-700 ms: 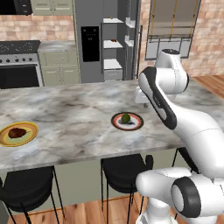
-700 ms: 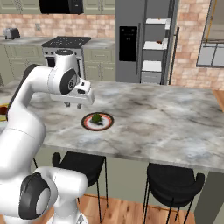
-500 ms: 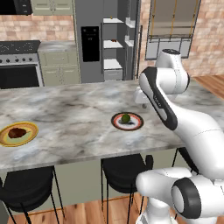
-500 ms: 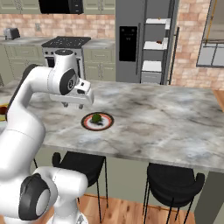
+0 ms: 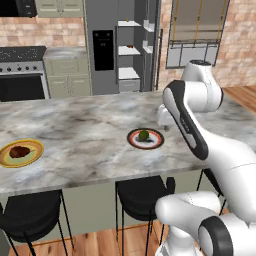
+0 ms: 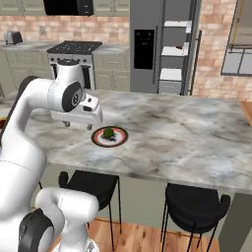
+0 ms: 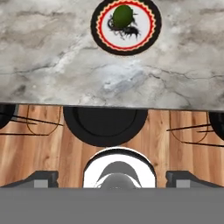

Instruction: Transport the steak and lime to the fridge. Place the steak on the rack containing meat and place the lime on the rack containing the vegetable, ensuring meats and vegetables are on different racks.

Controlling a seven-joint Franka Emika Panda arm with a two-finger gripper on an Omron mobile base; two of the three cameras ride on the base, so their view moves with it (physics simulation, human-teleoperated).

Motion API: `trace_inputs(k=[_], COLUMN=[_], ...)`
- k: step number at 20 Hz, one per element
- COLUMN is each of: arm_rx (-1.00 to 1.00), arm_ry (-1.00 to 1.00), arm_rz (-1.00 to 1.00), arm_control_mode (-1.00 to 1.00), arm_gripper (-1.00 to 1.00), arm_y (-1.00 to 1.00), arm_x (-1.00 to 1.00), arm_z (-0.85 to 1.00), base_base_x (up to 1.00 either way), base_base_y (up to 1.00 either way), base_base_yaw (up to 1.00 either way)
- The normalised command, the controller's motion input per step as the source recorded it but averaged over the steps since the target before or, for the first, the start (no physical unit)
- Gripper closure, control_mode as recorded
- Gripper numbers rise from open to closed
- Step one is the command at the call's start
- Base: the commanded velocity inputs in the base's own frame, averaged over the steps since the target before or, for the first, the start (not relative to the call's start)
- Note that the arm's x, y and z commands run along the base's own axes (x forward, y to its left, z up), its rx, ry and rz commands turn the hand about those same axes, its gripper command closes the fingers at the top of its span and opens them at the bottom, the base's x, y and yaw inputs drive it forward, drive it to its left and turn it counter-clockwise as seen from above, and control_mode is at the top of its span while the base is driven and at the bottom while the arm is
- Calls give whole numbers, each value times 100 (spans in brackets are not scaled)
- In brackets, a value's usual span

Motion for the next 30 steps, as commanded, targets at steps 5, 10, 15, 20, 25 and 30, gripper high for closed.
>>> trace_inputs(k=[5,10,15,20,25,30], arm_rx=[0,0,0,-1,-2,0], arm_ry=[17,40,33,28,-1,7], arm_rz=[0,0,0,0,0,0], arm_control_mode=[-100,-100,-100,-100,-100,-100], arm_gripper=[-100,-100,-100,-100,-100,-100], arm_y=[0,0,0,0,1,0], arm_x=[4,40,48,28,4,19], arm_z=[-2,-7,-3,-14,-30,-14], base_base_x=[0,0,0,0,0,0], base_base_y=[0,0,0,0,0,0], base_base_yaw=[0,0,0,0,0,0])
